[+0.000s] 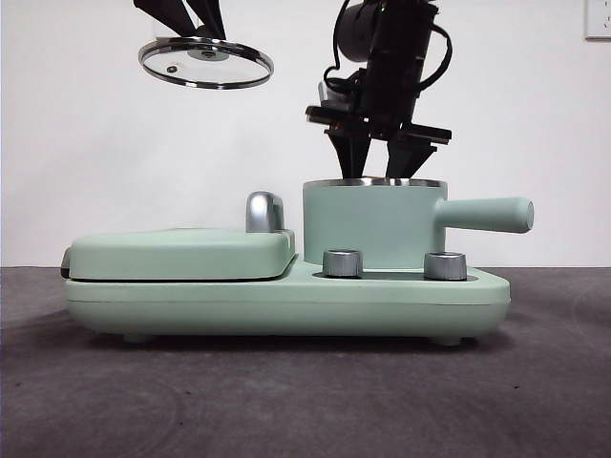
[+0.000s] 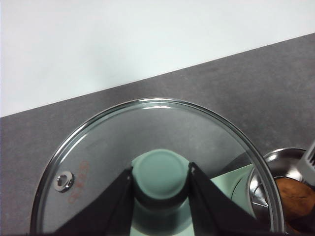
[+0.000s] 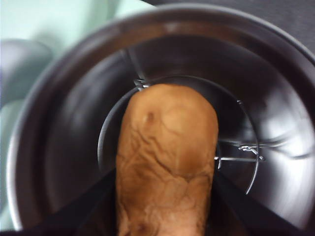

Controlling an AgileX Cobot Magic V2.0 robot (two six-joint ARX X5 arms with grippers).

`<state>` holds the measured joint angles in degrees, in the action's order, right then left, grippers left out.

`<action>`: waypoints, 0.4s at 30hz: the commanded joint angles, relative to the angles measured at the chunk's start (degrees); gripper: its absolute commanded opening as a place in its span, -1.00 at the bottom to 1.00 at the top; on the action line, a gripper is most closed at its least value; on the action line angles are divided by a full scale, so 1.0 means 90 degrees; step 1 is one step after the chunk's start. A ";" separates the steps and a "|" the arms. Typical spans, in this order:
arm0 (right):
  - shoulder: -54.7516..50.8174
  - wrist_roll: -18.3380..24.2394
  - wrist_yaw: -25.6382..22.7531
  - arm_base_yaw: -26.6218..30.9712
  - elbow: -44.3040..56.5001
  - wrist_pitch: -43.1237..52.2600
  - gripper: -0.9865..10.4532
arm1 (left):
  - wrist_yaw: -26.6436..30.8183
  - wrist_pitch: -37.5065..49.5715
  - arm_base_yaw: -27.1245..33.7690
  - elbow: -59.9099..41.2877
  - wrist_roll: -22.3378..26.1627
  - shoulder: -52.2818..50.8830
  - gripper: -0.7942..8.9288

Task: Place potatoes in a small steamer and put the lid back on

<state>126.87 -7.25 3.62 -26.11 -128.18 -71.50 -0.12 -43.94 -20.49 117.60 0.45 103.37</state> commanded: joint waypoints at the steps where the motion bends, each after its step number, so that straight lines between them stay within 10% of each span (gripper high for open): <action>1: 0.0182 0.0233 -0.0075 -0.0029 -0.0189 -0.0049 -0.57 | -0.0005 0.0170 -0.0017 0.0211 -0.0002 0.0010 -0.82; 12: -0.0488 0.0240 0.0328 0.0316 -0.0546 -0.0780 -0.23 | -0.0007 0.0092 -0.0058 0.0170 -0.0129 0.0012 -0.82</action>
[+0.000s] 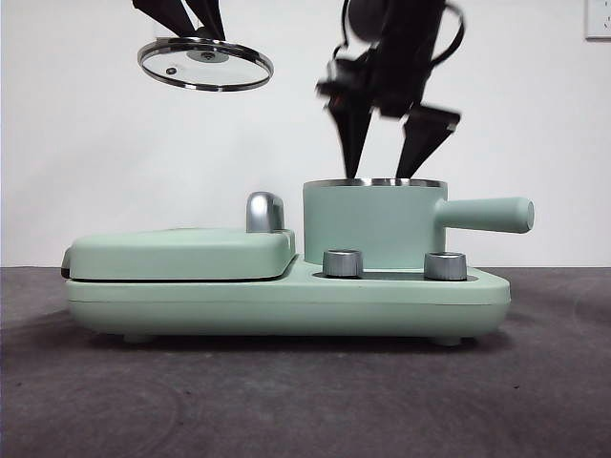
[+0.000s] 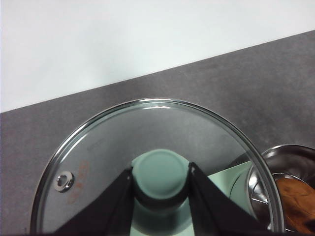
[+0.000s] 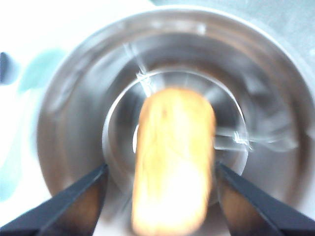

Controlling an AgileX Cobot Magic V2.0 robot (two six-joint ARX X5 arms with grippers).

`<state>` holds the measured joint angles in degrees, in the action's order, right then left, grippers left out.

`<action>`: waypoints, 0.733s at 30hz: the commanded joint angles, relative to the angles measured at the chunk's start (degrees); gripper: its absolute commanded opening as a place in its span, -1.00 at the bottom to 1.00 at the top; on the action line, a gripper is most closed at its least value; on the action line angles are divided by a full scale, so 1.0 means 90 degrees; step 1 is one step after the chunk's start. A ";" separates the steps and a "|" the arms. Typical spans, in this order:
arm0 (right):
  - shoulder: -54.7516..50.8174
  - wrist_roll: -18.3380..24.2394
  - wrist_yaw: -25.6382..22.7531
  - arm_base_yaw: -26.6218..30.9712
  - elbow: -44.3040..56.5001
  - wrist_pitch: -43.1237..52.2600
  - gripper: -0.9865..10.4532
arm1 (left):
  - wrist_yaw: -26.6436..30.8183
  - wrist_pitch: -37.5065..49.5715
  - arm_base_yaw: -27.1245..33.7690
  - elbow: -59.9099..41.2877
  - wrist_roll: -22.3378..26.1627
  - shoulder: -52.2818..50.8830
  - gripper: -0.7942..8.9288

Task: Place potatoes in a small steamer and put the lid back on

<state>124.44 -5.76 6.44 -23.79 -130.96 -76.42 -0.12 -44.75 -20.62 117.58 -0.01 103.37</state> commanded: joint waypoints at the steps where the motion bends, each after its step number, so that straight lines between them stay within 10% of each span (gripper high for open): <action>1: -0.0483 0.0070 -0.0007 0.0153 -0.0226 -0.0532 -0.23 | -0.0007 0.0177 -0.0049 0.0172 -0.0104 0.0012 -0.82; 22: -0.9151 -0.0282 -0.0029 0.0277 0.7021 0.1112 -0.23 | -0.0007 0.0090 -0.1219 0.0172 -0.0121 0.0585 -0.82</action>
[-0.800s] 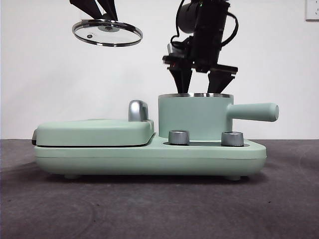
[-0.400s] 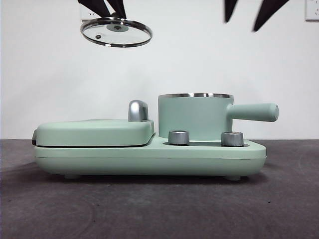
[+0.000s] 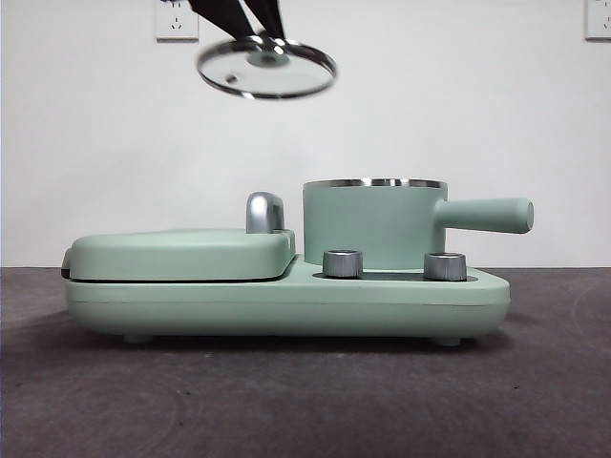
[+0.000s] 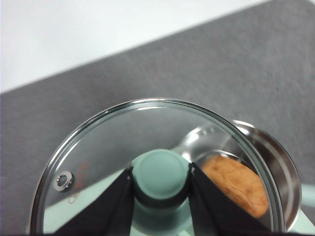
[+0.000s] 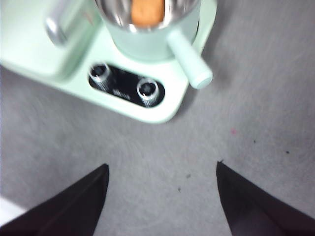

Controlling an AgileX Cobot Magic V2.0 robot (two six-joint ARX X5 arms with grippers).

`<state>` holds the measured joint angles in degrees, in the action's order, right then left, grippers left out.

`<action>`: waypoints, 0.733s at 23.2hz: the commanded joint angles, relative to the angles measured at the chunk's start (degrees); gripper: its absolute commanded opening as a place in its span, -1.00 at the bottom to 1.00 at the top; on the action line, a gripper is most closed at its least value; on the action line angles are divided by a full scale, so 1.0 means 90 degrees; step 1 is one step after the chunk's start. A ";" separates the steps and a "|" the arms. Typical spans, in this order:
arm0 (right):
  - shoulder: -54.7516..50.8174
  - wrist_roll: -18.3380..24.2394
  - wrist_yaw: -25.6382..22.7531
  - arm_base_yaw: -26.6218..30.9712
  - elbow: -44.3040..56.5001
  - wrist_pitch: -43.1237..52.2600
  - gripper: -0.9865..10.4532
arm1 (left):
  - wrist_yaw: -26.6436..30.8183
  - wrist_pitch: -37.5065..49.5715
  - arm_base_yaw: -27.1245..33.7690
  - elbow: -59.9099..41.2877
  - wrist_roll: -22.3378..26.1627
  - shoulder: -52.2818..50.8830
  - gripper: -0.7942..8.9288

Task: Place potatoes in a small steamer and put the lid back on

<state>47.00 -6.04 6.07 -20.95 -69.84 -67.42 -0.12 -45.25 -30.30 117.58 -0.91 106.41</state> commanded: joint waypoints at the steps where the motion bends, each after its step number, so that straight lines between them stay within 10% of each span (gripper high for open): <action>1: -0.0976 -0.0313 0.0012 -0.0039 0.0440 0.0129 -0.23 | -0.0007 0.0180 -0.0240 0.0172 -0.0017 0.0342 -0.82; 17: -0.2788 -0.0646 0.0163 -0.0034 0.0741 0.0107 -0.23 | -0.0731 0.0891 -0.0889 0.0172 0.1263 0.1258 -0.82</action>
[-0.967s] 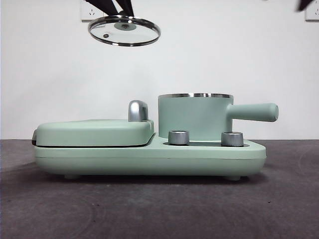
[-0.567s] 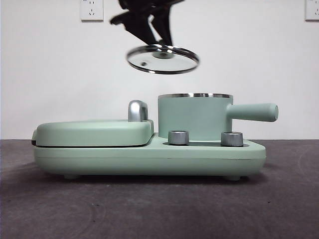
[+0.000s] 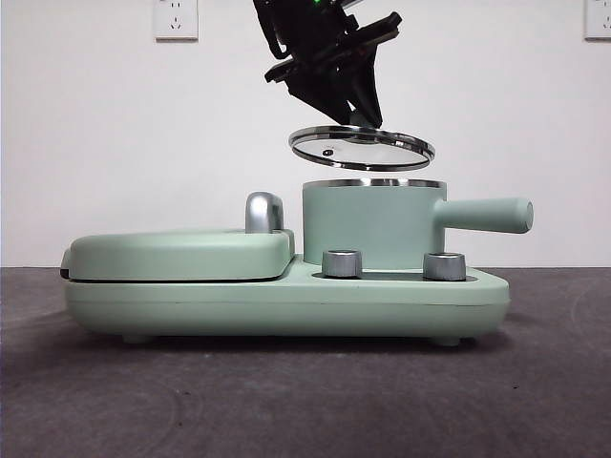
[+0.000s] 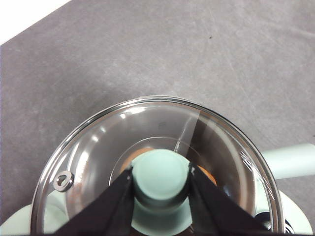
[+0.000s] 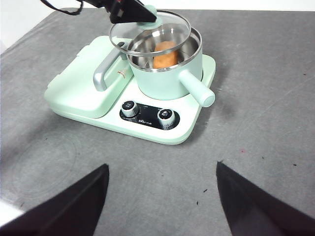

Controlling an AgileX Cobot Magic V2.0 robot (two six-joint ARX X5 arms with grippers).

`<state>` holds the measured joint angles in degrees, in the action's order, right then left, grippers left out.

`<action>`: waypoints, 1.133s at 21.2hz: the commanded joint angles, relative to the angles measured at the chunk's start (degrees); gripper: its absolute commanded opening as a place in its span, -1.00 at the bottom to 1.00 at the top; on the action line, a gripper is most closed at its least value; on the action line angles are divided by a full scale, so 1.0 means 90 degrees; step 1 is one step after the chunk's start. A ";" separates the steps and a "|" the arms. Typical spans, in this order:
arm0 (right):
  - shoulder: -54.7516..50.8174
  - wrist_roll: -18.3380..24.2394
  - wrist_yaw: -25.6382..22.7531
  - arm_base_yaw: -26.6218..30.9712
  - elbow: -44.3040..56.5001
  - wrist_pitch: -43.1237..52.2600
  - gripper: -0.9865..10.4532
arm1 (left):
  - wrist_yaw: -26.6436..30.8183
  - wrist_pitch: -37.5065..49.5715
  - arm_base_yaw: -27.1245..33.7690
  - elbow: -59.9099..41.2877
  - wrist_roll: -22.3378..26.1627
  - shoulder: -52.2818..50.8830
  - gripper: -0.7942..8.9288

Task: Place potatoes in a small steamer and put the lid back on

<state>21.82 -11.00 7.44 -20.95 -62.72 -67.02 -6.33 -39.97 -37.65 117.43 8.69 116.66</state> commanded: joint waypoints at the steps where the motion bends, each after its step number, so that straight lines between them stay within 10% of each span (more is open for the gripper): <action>1: 0.0010 -0.0107 0.0010 -0.0034 -0.0051 0.0066 -0.23 | -0.0131 0.0328 -0.0073 0.0189 0.0299 0.0134 -0.82; 24: 0.0010 -0.0236 0.0010 -0.0034 -0.0051 0.0063 -0.23 | -0.0831 0.0583 0.0058 0.0189 0.0459 0.0612 -0.82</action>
<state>21.82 -12.45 7.49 -20.95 -62.72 -67.02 -13.50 -36.10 -36.88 117.43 12.47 120.66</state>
